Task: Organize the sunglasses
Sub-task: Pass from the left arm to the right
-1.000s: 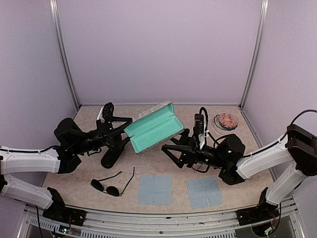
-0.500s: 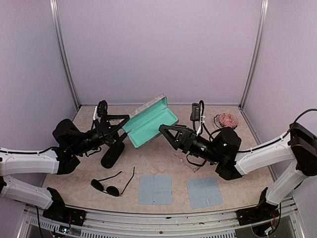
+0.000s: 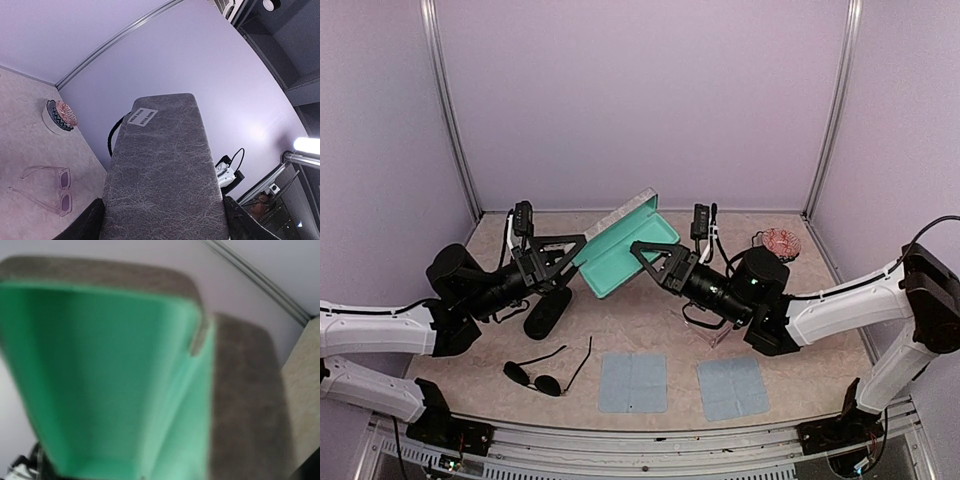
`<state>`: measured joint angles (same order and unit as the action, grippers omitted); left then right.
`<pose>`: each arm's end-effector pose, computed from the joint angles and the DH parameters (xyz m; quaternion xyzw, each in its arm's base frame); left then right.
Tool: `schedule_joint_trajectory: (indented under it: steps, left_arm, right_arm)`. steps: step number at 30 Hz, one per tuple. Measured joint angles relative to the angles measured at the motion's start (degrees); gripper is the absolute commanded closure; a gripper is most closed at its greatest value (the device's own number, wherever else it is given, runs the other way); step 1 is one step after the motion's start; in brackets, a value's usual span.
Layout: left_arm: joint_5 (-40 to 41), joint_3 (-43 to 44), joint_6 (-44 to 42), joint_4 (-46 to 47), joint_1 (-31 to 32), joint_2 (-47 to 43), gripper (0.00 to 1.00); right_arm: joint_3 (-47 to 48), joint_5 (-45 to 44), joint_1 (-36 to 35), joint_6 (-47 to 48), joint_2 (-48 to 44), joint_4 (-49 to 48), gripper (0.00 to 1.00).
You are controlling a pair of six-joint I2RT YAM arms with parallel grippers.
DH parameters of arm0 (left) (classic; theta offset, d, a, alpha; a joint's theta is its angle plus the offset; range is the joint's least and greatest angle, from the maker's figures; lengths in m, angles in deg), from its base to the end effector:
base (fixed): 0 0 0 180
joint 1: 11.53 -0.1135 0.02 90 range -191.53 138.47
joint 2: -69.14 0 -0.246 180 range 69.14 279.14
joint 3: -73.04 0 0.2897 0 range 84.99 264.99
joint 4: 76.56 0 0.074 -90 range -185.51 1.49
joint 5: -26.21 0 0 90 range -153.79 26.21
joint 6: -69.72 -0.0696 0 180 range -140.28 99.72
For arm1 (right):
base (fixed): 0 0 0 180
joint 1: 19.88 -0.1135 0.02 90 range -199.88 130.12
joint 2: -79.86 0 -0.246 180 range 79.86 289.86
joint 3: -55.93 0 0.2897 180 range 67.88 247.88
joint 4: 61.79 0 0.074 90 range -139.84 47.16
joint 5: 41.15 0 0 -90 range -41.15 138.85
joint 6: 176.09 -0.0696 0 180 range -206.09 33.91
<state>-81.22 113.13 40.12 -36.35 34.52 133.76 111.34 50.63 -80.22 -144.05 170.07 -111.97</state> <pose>0.2024 -0.2400 0.2534 0.0452 0.6075 -0.6858 0.3983 0.1947 0.3462 0.2322 -0.0249 0.6057 0.6876 0.3997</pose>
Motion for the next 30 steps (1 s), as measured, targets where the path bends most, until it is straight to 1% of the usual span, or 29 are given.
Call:
schedule_joint_trajectory:
  steps: [4, 6, 7, 9, 10, 12, 13, 15, 17, 22, 25, 27, 30]
  left_arm:
    - [1.27, 0.00, -2.54, -0.57, 1.03, -0.87, 0.97]
    - [1.18, 0.00, -3.87, -0.13, 1.27, -1.22, 0.92]
    - [1.18, 0.00, -4.24, -0.09, 1.33, -1.38, 0.88]
    - [1.25, -0.02, -4.92, -0.33, 1.42, -1.51, 0.73]
    - [1.25, -0.02, -5.20, -0.44, 1.44, -1.51, 0.62]
    - [1.31, -0.02, -5.46, -0.66, 1.57, -1.60, 0.35]
    - [1.31, -0.04, -5.57, -0.81, 1.64, -1.70, 0.26]
    - [1.31, -0.07, -5.73, -1.64, 1.79, -2.32, 0.12]
    - [2.91, -0.17, -6.19, -3.96, 1.90, -3.67, 0.02]
    - [8.17, -0.24, -7.17, -11.45, 1.81, -8.79, 0.01]
    - [11.63, 0.11, -8.41, -18.47, 1.53, -13.11, 0.01]
    - [13.46, 0.85, -9.49, -23.10, 1.22, -15.45, 0.01]
    - [16.44, 3.87, -11.58, -32.48, 0.17, -18.53, 0.01]
  right_arm:
    - [0.00, -0.92, -0.15, -1.09, 0.00, 0.70, 0.91]
    - [0.02, -1.31, -0.20, -3.17, -0.02, 0.81, 1.00]
    - [0.11, -1.46, -0.24, -3.48, -0.09, 0.94, 1.00]
    - [0.22, -1.68, -0.33, -3.41, -0.28, 1.38, 1.00]
    - [0.22, -1.77, -0.35, -3.41, -0.46, 1.77, 1.00]
    - [0.22, -1.97, -0.39, -3.23, -0.85, 2.49, 1.00]
    - [0.22, -2.08, -0.42, -3.10, -1.11, 2.95, 1.00]
    - [0.46, -2.40, -0.42, -2.62, -1.84, 4.48, 1.00]
    - [1.36, -3.37, -0.66, 0.35, -3.02, 7.78, 1.00]
    - [4.50, -8.31, -0.63, 8.76, -5.92, 20.02, 1.00]
    - [6.93, -10.99, -0.33, 14.19, -6.64, 27.87, 1.00]
    - [9.31, -12.07, 0.15, 19.15, -6.69, 33.77, 1.00]
    - [15.26, -13.68, 1.27, 29.62, -6.38, 45.16, 1.00]
